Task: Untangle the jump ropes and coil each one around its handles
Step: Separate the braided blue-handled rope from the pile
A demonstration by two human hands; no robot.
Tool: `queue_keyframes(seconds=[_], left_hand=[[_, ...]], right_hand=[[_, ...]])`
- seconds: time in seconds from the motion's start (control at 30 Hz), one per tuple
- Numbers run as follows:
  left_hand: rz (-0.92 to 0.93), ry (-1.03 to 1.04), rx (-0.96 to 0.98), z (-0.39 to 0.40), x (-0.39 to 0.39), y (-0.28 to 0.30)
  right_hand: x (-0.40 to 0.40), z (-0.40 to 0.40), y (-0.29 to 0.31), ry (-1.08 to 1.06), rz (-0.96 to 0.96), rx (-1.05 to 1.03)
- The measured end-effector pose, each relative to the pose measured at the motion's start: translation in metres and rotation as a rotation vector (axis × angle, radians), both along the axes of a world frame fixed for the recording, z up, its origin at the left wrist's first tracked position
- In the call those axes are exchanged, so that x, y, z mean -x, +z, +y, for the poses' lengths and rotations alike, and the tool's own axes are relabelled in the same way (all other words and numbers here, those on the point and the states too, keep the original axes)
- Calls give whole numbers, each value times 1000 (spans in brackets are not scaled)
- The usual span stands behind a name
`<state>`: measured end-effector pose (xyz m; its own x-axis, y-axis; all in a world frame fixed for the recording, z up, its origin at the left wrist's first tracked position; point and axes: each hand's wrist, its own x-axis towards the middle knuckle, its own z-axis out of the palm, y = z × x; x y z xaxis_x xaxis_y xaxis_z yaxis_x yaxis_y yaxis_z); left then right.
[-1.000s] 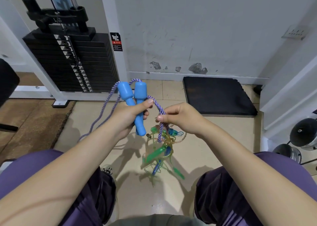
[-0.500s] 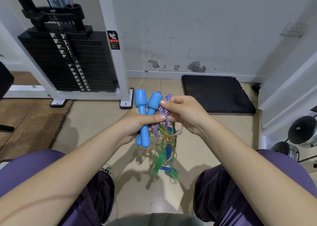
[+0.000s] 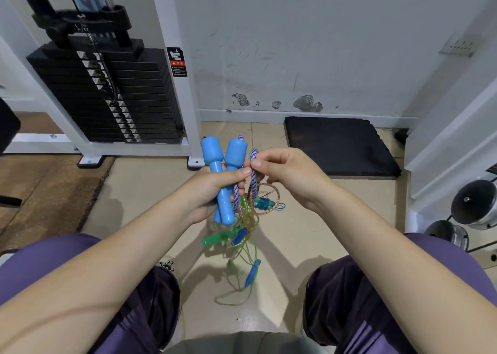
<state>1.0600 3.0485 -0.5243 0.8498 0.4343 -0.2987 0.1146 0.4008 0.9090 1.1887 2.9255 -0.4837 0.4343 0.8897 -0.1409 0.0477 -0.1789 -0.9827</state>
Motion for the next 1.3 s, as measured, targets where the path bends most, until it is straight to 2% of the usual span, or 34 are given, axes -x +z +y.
queue_keyframes(seconds=[0.23,0.4,0.6,0.67,0.83,0.9,1.07,1.3], left_hand=[[17,-69,-15,0,2,3],[13,59,17,3,1,1],[63,238,23,13,1,1],[58,253,12,14,2,2],[-2,164,72,5,1,6],[-21,129,70,3,1,8],[-57,133,22,7,4,12],[99,304,-141,27,11,4]], right_hand=[[-1,3,-2,-99,-15,-57],[3,7,-6,-137,118,-116],[4,-1,-5,-111,51,-188],[5,-2,-8,-55,11,-122],[10,2,-43,115,-315,233],[14,3,-52,159,-354,298],[17,8,-63,161,-346,312],[-8,-6,-32,181,-366,311]])
